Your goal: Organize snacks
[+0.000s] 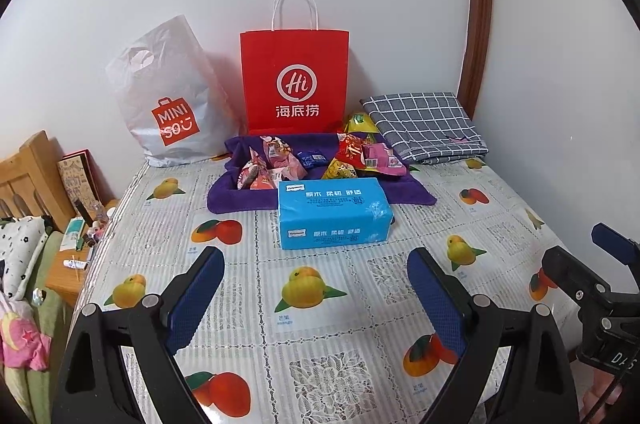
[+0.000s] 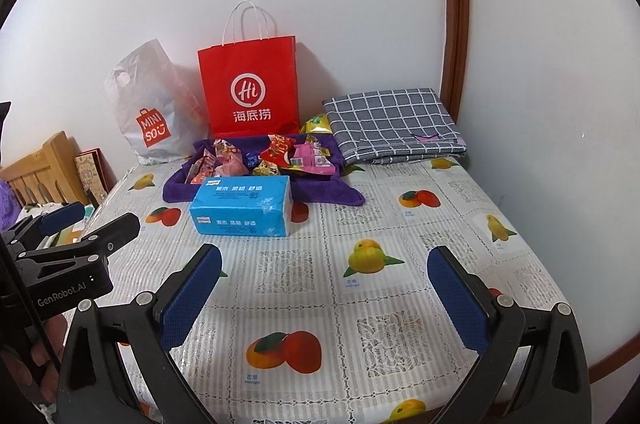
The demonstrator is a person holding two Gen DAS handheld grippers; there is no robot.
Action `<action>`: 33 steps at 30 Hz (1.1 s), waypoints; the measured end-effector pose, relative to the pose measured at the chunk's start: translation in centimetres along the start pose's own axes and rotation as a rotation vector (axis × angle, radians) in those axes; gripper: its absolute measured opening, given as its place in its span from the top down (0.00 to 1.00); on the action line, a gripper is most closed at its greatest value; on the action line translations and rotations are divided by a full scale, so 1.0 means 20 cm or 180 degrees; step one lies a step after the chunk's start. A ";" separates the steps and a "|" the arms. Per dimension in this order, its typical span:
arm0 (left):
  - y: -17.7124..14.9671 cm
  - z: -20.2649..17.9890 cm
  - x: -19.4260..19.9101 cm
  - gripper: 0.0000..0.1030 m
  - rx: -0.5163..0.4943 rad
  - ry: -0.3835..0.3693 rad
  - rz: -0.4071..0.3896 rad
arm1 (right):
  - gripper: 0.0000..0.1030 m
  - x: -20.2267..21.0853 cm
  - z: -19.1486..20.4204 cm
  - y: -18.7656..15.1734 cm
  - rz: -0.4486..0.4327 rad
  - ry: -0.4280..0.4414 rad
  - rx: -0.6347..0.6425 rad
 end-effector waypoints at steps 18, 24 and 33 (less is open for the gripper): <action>0.00 -0.01 0.00 0.10 0.0005 -0.0015 0.0005 | 0.01 0.01 0.02 0.00 -0.0038 0.0027 0.0016; -0.01 -0.01 0.00 0.10 0.0003 -0.0017 0.0003 | 0.02 0.02 0.01 0.00 -0.0034 0.0027 0.0003; -0.01 -0.02 0.00 0.10 0.0004 -0.0019 0.0012 | 0.01 0.02 0.01 -0.01 -0.0044 0.0028 -0.0004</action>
Point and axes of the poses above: each gripper's, at about its wrist camera, not at the fingertips, and x roughly against the way its jaws point, z to its left, y to its top, the point moved 1 cm from there along -x, roughly the way its jaws point, and after that the axes turned 2 degrees about -y, right-handed, at the moved point
